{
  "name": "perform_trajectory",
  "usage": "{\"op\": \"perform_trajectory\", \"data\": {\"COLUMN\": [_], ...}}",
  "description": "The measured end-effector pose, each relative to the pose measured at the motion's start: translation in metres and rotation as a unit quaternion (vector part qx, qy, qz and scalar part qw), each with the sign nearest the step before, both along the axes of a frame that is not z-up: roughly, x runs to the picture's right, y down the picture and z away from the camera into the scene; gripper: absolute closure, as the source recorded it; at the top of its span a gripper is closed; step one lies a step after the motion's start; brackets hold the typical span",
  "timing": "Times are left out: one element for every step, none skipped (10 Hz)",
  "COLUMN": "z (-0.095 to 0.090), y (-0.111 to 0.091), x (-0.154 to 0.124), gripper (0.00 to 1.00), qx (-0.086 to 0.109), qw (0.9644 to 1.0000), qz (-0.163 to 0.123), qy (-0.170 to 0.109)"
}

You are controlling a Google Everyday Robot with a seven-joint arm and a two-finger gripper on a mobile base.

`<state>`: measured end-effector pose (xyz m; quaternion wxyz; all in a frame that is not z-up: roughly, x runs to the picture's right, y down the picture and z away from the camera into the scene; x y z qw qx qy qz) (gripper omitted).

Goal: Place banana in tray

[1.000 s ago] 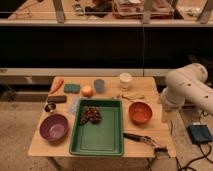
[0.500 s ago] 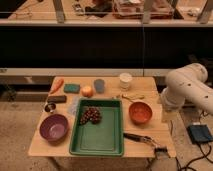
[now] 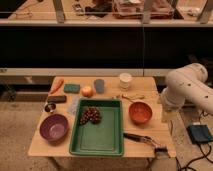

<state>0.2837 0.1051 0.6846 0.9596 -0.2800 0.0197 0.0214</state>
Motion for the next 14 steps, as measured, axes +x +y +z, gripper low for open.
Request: {"op": "perform_trajectory", "data": {"z": [0.000, 0.000, 0.000, 0.000, 0.000, 0.001, 0.003, 0.009, 0.019, 0.031, 0.045, 0.064, 0.077, 0.094], "y": [0.000, 0.000, 0.000, 0.000, -0.001, -0.008, -0.016, -0.032, -0.050, -0.070, -0.090, -0.114, -0.130, -0.150], "x": [0.000, 0.000, 0.000, 0.000, 0.000, -0.002, -0.002, -0.006, -0.011, -0.017, -0.023, -0.030, -0.034, -0.039], "gripper": [0.35, 0.35, 0.35, 0.35, 0.35, 0.35, 0.35, 0.35, 0.35, 0.35, 0.35, 0.35, 0.35, 0.35], "qx": [0.000, 0.000, 0.000, 0.000, 0.002, 0.017, 0.030, 0.047, 0.064, 0.079, 0.092, 0.104, 0.111, 0.117], "qw": [1.0000, 1.0000, 1.0000, 1.0000, 1.0000, 0.9998, 0.9994, 0.9985, 0.9971, 0.9954, 0.9937, 0.9916, 0.9900, 0.9876], "qz": [0.000, 0.000, 0.000, 0.000, 0.001, 0.004, 0.006, 0.009, 0.012, 0.016, 0.020, 0.026, 0.032, 0.042], "qy": [0.000, 0.000, 0.000, 0.000, 0.000, -0.010, -0.016, -0.027, -0.040, -0.051, -0.061, -0.073, -0.082, -0.096]}}
